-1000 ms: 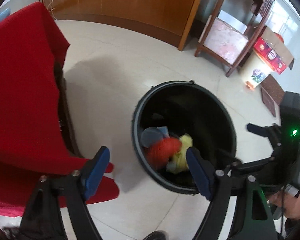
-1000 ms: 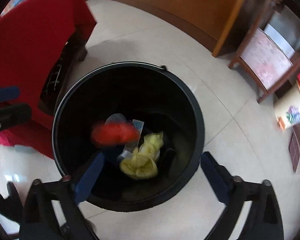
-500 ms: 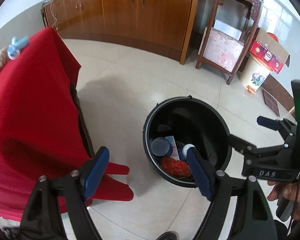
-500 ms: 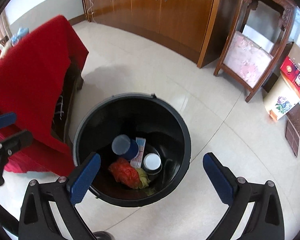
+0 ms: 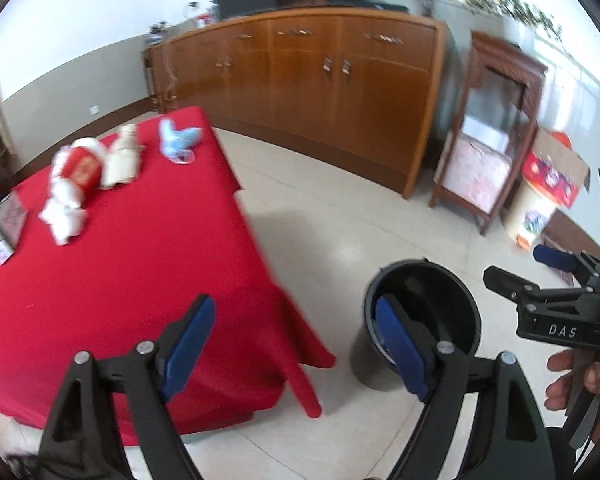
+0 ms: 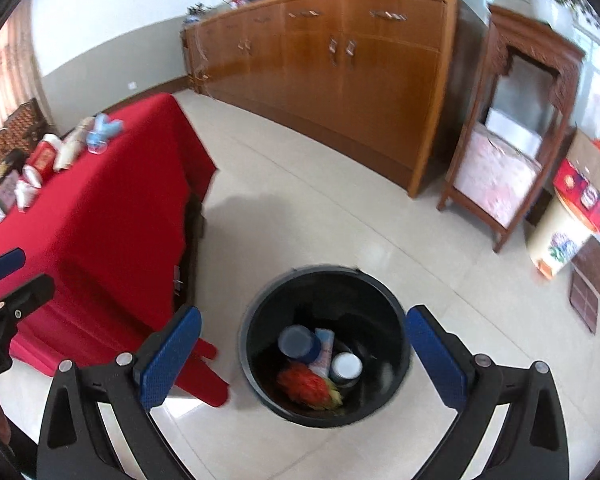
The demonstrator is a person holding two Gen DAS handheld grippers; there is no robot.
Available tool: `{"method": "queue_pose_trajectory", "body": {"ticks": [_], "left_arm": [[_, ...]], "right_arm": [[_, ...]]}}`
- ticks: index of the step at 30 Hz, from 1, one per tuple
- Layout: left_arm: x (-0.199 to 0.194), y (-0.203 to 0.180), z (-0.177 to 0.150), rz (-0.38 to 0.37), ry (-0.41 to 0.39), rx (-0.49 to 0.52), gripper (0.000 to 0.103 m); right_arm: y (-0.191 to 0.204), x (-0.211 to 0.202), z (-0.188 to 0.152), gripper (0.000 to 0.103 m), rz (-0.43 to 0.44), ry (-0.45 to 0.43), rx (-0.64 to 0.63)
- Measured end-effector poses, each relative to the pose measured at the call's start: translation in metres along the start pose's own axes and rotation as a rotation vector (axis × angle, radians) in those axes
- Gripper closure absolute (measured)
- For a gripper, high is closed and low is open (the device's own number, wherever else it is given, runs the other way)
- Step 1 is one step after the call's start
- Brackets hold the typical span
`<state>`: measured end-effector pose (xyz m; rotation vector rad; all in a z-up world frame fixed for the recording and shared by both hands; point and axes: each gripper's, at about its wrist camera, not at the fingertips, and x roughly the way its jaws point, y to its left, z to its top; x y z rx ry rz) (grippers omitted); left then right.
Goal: Collect trash
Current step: 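Move both open tools back to the remaining table items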
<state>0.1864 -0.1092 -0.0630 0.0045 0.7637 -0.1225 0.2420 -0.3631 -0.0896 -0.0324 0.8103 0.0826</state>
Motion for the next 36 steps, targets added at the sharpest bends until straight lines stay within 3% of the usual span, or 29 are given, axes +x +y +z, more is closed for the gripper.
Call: {"method": "queue_pose_trajectory", "body": {"ticks": [4, 10, 18, 24, 32, 34, 36], "left_arm": [[-0.019, 0.042, -0.004, 0.018, -0.032, -0.08, 0.019], [-0.038, 0.103, -0.007, 0.13, -0.064, -0.174, 0.019], [-0.026, 0.178, 0.007, 0.225, -0.068, -0.297, 0.025], [0.006, 0.199, 0.028, 0.241, -0.047, -0.321, 0.031], [0.046, 0.212, 0.048, 0.243, 0.014, -0.329, 0.038], [0.054, 0.215, 0.05, 0.237, 0.033, -0.324, 0.044], [0.06, 0.219, 0.05, 0.215, 0.045, -0.323, 0.057]], "right_arm": [[0.045, -0.012, 0.009, 0.0, 0.037, -0.042, -0.053], [0.105, -0.018, 0.022, 0.0, 0.104, -0.045, -0.117], [0.163, -0.019, 0.063, 0.0, 0.168, -0.1, -0.133], [0.198, -0.001, 0.095, 0.0, 0.185, -0.116, -0.164], [0.238, 0.056, 0.13, 0.003, 0.21, -0.078, -0.2], [0.244, 0.071, 0.136, 0.007, 0.218, -0.061, -0.201], [0.253, 0.086, 0.143, 0.009, 0.225, -0.049, -0.203]]}}
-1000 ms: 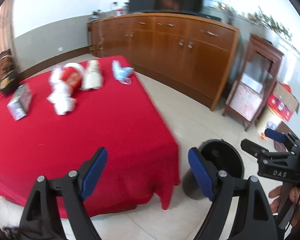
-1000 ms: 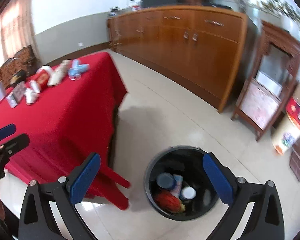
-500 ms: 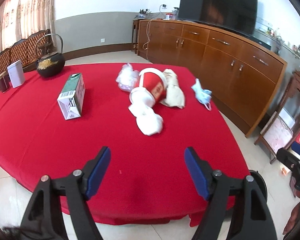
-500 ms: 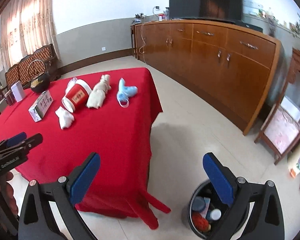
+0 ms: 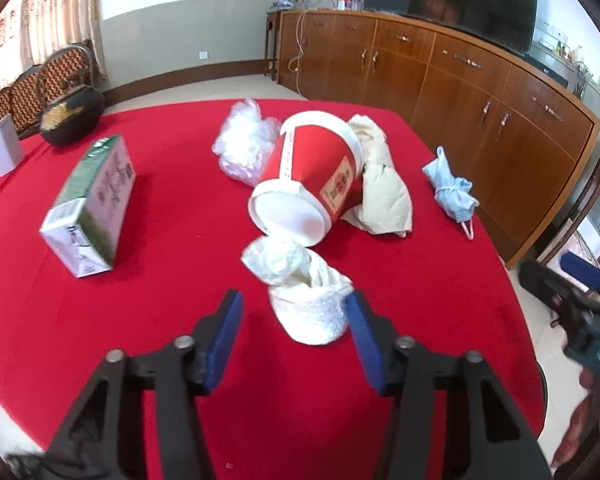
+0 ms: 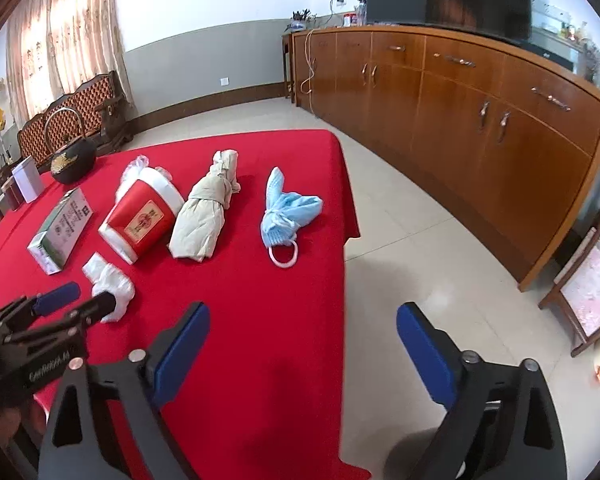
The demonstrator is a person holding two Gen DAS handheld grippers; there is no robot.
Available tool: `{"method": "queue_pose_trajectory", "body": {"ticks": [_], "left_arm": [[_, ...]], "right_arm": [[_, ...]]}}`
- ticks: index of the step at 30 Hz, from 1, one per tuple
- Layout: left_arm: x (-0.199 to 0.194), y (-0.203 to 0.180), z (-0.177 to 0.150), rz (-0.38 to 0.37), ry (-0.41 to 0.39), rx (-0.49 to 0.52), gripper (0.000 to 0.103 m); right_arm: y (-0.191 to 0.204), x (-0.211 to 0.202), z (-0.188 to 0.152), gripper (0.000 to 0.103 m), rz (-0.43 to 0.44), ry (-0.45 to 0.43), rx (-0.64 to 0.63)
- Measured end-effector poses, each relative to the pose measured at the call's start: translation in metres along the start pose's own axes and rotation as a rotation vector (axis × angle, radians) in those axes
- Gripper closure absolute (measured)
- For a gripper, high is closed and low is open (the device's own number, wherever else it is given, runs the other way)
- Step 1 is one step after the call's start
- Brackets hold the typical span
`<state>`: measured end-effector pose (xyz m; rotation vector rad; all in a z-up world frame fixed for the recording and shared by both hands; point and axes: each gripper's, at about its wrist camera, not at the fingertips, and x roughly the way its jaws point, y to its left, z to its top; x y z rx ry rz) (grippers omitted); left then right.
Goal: Collect trash
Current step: 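Grasp the white tissue with the left tool while the right tool grasps the blue face mask, then carry the white tissue and blue mask with both tools over the black bin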
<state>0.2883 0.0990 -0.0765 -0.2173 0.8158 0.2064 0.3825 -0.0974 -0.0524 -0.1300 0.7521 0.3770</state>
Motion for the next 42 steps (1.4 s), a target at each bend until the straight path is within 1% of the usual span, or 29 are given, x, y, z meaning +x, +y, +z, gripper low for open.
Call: {"method": "queue_pose_trajectory", "body": {"ticks": [2, 3, 5, 7, 9, 10, 12, 14, 16, 17, 18, 19, 21, 28, 35, 42], "left_arm": [[-0.001, 0.002, 0.002, -0.02, -0.003, 0.0, 0.071], [-0.002, 0.003, 0.003, -0.01, -0.007, 0.005, 0.073], [-0.004, 0.011, 0.005, -0.012, -0.017, -0.002, 0.074], [-0.004, 0.02, 0.007, -0.005, -0.018, -0.008, 0.074], [-0.002, 0.028, 0.01, 0.007, -0.019, -0.014, 0.074], [0.0, 0.032, 0.01, 0.012, -0.017, -0.016, 0.074], [0.001, 0.037, 0.012, 0.03, -0.022, -0.012, 0.074], [0.001, 0.041, 0.014, 0.046, -0.025, -0.013, 0.074], [0.005, 0.044, 0.019, 0.052, -0.023, -0.018, 0.074], [0.007, 0.045, 0.021, 0.057, -0.024, -0.022, 0.074], [0.008, 0.047, 0.023, 0.057, -0.022, -0.024, 0.075], [0.009, 0.047, 0.024, 0.055, -0.022, -0.026, 0.075], [0.01, 0.047, 0.025, 0.055, -0.026, -0.024, 0.076], [-0.011, 0.041, 0.011, 0.04, -0.046, 0.012, 0.076], [-0.036, 0.037, -0.01, 0.01, -0.056, 0.022, 0.076], [-0.064, 0.014, -0.031, -0.05, -0.062, 0.052, 0.076]], "right_arm": [[0.004, 0.017, 0.008, 0.01, 0.002, 0.017, -0.005], [0.005, 0.023, 0.01, 0.014, 0.005, 0.024, -0.007], [0.009, 0.04, 0.019, 0.017, 0.017, 0.043, -0.012], [0.012, 0.053, 0.026, 0.018, 0.019, 0.055, -0.019], [0.016, 0.069, 0.036, 0.023, 0.017, 0.077, -0.026], [0.017, 0.073, 0.039, 0.023, 0.025, 0.076, -0.024], [0.019, 0.084, 0.046, 0.024, 0.007, 0.098, -0.028], [0.021, 0.091, 0.05, 0.029, 0.017, 0.116, -0.025], [0.024, 0.096, 0.051, 0.037, 0.012, 0.131, -0.033], [0.025, 0.097, 0.051, 0.051, 0.019, 0.138, -0.033], [0.025, 0.095, 0.05, 0.071, 0.006, 0.133, -0.04], [0.026, 0.096, 0.05, 0.075, 0.003, 0.133, -0.043], [0.023, 0.09, 0.047, 0.076, 0.035, 0.123, -0.026], [0.022, 0.05, 0.027, 0.076, 0.044, 0.068, -0.037], [0.016, 0.0, -0.002, 0.076, 0.019, 0.041, -0.045], [0.001, -0.051, -0.036, 0.076, -0.015, 0.021, -0.017]]}}
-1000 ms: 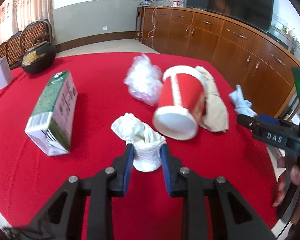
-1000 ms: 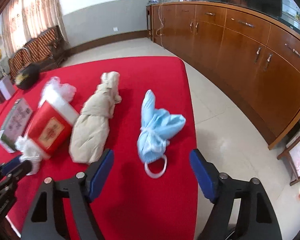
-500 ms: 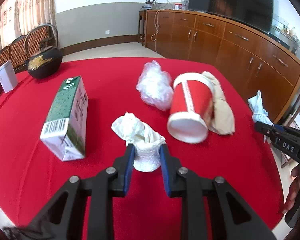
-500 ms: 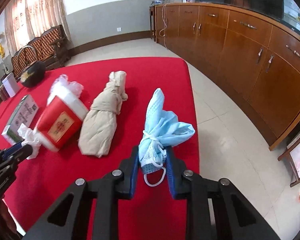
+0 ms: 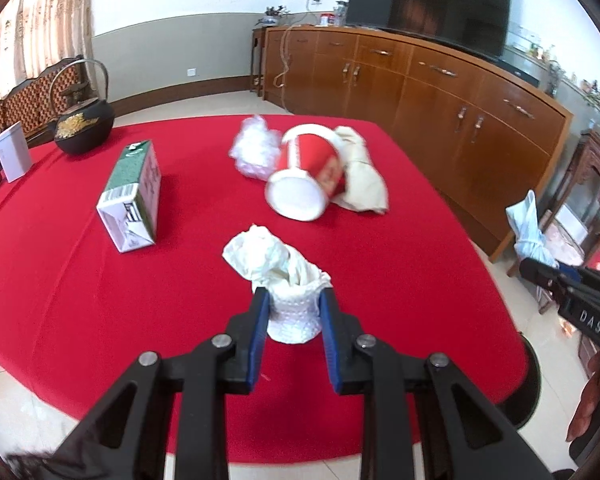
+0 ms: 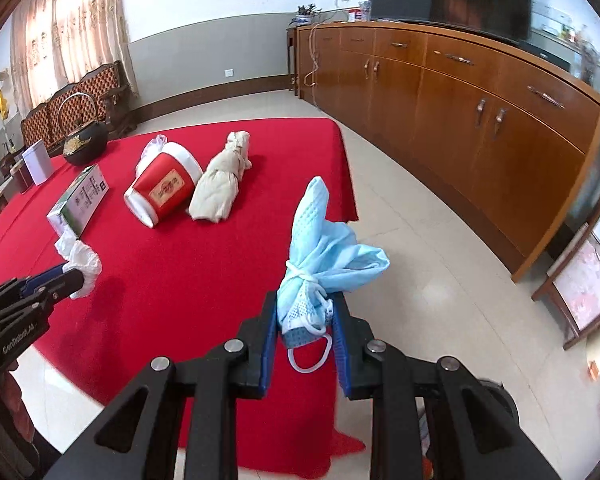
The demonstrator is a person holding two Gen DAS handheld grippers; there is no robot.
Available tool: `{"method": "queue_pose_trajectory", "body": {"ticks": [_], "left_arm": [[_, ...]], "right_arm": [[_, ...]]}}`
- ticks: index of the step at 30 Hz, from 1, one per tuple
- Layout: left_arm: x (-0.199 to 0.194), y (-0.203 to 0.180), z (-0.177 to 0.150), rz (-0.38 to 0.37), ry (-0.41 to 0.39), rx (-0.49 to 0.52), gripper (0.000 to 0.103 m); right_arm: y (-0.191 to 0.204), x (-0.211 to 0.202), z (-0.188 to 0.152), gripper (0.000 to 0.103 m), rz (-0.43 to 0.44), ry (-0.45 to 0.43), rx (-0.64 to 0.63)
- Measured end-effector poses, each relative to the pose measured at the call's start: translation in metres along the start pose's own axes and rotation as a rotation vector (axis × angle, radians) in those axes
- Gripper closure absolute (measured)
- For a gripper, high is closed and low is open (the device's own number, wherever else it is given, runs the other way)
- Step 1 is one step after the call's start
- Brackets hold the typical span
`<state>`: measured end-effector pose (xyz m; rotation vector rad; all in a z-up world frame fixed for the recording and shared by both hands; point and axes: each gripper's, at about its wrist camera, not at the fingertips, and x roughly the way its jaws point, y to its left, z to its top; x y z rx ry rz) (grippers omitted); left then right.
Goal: Collect trash
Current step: 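Carry the white tissue and blue mask with both tools over the black bin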
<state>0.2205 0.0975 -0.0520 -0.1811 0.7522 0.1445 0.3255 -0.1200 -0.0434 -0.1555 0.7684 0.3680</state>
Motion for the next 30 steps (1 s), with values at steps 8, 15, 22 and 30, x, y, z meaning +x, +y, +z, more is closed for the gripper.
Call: {"method": "queue_pose_trajectory", "body": {"ticks": [8, 15, 22, 30], "left_arm": [[-0.021, -0.039, -0.017, -0.069, 0.001, 0.049, 0.076], [-0.037, -0.082, -0.026, -0.136, -0.01, 0.115, 0.076], [-0.044, -0.127, -0.035, -0.197, -0.012, 0.182, 0.076], [-0.048, -0.161, -0.044, -0.24, -0.007, 0.236, 0.076]], "right_arm": [[-0.028, -0.05, -0.046, 0.076, -0.048, 0.001, 0.046], [-0.065, -0.083, -0.088, 0.076, -0.103, 0.019, 0.102], [-0.105, -0.114, -0.117, 0.076, -0.164, 0.014, 0.172], [-0.135, -0.139, -0.139, 0.076, -0.206, 0.008, 0.22]]}}
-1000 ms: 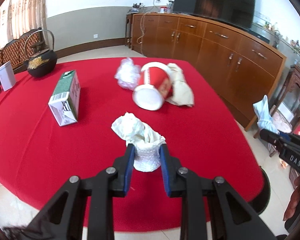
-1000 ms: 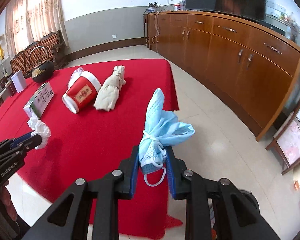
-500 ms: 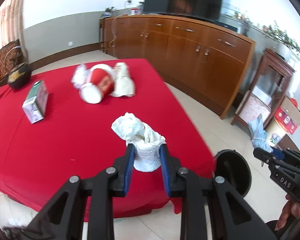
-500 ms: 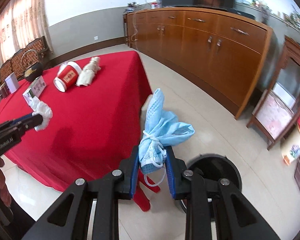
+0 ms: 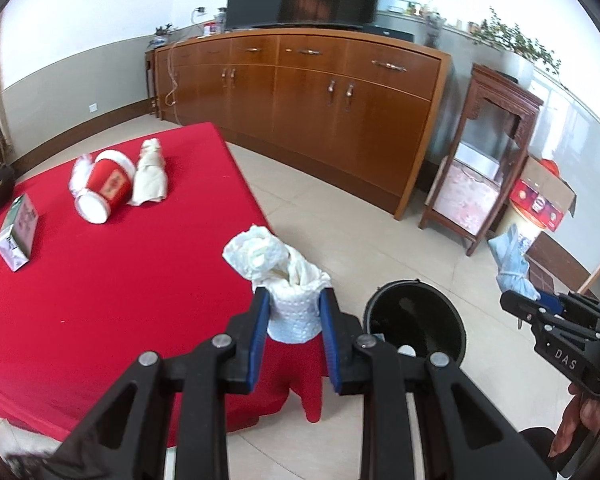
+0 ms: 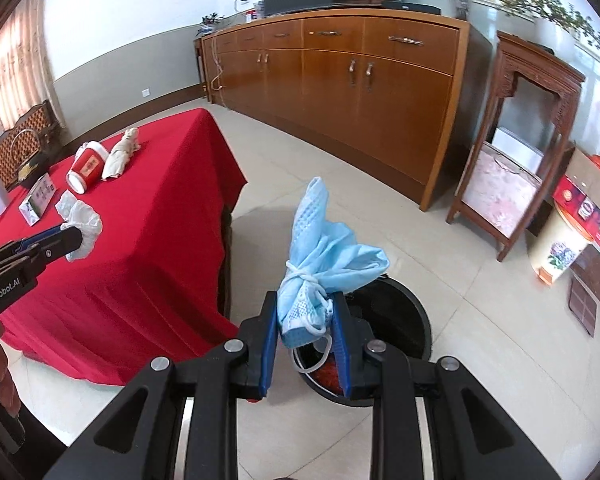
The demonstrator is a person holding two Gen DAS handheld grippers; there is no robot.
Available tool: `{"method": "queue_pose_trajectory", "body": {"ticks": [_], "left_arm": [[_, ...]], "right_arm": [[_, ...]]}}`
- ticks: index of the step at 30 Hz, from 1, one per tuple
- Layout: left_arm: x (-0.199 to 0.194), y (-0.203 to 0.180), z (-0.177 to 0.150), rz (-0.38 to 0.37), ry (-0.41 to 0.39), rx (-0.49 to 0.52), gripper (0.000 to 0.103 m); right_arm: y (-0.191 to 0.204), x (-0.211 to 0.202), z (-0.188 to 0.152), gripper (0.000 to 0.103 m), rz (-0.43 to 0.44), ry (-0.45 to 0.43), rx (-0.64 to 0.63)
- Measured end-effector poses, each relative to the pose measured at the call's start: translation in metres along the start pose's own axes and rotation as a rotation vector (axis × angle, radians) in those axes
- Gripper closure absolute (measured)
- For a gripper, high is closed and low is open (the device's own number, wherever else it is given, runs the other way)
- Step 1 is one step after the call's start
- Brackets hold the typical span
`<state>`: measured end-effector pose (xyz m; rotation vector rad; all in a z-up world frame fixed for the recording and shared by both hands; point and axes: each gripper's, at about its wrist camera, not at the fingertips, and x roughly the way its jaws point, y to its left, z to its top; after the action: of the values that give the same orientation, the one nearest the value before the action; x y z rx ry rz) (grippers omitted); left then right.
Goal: Collect trash
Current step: 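Carry the white tissue and blue mask with both tools over the black bin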
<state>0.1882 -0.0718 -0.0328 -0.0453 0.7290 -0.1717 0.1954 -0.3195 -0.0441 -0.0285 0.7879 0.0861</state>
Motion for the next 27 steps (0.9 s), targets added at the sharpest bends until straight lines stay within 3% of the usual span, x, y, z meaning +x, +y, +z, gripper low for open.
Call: {"method": "queue_pose_trajectory", "body": {"ticks": [27], "left_arm": [[0.04, -0.082, -0.011, -0.124, 0.085, 0.115, 0.076]], "right_arm": [[-0.065, 0.016, -0.032, 0.076, -0.064, 0.087, 0.05]]}}
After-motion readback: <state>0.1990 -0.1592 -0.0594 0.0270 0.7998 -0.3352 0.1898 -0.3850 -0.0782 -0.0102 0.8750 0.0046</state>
